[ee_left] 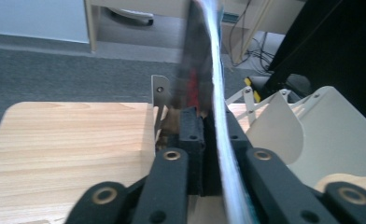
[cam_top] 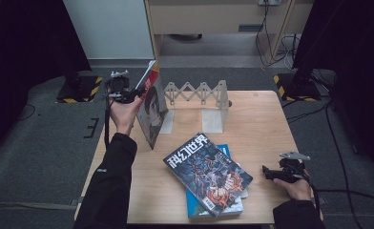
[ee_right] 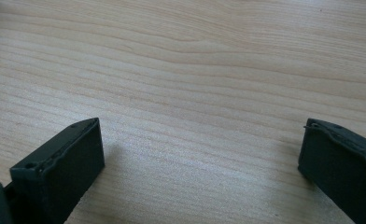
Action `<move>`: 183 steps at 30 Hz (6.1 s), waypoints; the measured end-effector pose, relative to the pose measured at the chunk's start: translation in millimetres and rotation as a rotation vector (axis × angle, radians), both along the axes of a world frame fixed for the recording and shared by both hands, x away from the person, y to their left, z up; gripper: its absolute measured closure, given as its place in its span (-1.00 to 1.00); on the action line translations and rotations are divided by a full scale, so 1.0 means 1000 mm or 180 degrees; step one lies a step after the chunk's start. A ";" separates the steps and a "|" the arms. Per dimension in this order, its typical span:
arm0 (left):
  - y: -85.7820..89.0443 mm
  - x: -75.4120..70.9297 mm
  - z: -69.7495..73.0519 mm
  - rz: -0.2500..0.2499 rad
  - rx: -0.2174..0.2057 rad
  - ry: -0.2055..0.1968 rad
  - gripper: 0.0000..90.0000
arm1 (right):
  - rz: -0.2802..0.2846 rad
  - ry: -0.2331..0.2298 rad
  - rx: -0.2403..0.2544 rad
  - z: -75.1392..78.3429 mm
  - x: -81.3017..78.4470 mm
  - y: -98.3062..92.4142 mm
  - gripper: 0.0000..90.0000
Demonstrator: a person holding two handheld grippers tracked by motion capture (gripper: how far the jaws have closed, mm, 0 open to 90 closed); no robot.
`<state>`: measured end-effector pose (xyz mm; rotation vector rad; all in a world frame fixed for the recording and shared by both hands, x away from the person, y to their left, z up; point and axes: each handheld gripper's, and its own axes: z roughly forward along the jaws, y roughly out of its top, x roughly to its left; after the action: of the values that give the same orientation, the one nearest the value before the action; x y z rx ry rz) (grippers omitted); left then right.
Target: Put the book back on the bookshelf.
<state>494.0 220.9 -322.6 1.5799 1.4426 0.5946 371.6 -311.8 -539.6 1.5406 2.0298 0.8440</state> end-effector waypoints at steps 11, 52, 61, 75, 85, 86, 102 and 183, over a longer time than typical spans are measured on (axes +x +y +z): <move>-0.011 -0.001 0.000 0.0277 0.0253 -0.0274 0.92 | 0.0012 0.0002 -0.0003 0.000 0.000 0.000 -0.99; 0.022 -0.037 0.000 -0.0058 0.0083 -0.0892 -0.04 | 0.0005 -0.0006 -0.0014 0.000 0.001 0.001 -0.99; 0.037 -0.067 -0.005 -0.0199 -0.0006 -0.0928 -0.18 | 0.0005 -0.0007 -0.0014 0.000 0.001 0.001 -0.99; 0.055 -0.107 -0.040 -0.0340 -0.0131 -0.0732 -0.28 | -0.0047 -0.0054 0.0016 0.001 -0.001 -0.002 -0.87; 0.045 -0.120 -0.090 -0.0653 -0.0057 -0.0373 -0.33 | -0.0056 0.0054 0.0090 0.007 -0.004 -0.001 -0.68; 0.043 -0.121 -0.093 -0.0693 -0.0051 -0.0365 -0.33 | -0.0053 0.0054 0.0118 0.008 -0.005 0.000 -0.66; 0.013 -0.129 -0.138 -0.0949 -0.0028 -0.0096 -0.39 | 0.0088 -0.0239 0.0374 0.033 -0.019 0.017 -0.52; -0.031 -0.119 -0.189 -0.1774 -0.0660 0.0982 -0.18 | 0.0835 -0.0184 0.0717 0.037 -0.033 0.082 -0.53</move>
<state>375.5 189.4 -511.9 1.8497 1.1486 -0.1248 339.1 -229.7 -502.8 1.3591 2.1858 1.2405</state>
